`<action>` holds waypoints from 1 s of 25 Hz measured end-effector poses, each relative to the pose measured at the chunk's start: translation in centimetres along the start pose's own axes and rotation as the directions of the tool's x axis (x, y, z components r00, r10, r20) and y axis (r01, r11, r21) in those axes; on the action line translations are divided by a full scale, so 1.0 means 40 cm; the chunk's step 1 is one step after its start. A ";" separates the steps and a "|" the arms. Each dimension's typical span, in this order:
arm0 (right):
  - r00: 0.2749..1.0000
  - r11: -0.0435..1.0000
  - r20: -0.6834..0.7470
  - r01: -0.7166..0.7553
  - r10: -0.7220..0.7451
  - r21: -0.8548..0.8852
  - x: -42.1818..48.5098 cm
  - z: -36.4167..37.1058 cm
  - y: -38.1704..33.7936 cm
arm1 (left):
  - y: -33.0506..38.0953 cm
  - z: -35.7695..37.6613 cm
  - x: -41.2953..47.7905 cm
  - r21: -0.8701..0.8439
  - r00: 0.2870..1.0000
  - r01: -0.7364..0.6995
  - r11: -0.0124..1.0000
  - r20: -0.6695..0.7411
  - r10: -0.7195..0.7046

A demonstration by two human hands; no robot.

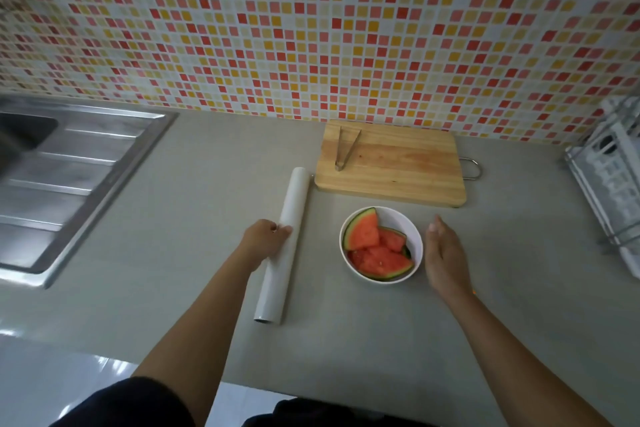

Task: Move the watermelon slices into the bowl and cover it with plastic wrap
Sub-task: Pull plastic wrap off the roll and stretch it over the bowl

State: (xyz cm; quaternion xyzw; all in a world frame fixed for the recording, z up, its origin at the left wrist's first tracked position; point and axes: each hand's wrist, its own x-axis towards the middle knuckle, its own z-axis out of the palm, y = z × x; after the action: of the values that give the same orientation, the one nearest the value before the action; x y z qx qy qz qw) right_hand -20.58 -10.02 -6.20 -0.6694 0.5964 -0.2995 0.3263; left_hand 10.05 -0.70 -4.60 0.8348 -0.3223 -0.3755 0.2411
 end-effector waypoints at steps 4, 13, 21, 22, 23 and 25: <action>0.979 0.981 -0.070 0.191 -0.189 0.023 0.038 -0.021 -0.105 | 0.046 -0.018 -0.038 -0.285 0.994 -0.100 0.953 0.010 0.108; 0.992 0.859 0.101 0.017 -0.080 0.512 0.172 -0.112 -0.490 | 0.302 0.053 -0.220 -0.407 0.852 -0.521 0.751 -0.191 0.488; 0.994 0.735 -0.108 0.100 -0.036 0.671 0.169 -0.167 -0.527 | 0.335 0.083 -0.252 -0.454 0.799 -0.577 0.679 -0.142 0.584; 0.991 0.736 -0.129 0.116 -0.039 0.667 0.164 -0.170 -0.531 | 0.335 0.087 -0.256 -0.451 0.795 -0.583 0.676 -0.145 0.589; 0.986 0.740 -0.158 0.143 -0.051 0.657 0.158 -0.171 -0.536 | 0.339 0.089 -0.265 -0.446 0.786 -0.597 0.668 -0.155 0.599; 0.971 0.747 -0.213 0.219 -0.106 0.627 0.145 -0.176 -0.549 | 0.354 0.095 -0.287 -0.430 0.742 -0.653 0.623 -0.198 0.641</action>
State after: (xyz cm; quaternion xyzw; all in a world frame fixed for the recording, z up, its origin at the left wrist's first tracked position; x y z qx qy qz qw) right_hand -12.25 -14.68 15.58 -0.5385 0.4204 -0.5677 0.4593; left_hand -3.83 -2.61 7.66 0.5824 -0.4954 -0.3198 0.5596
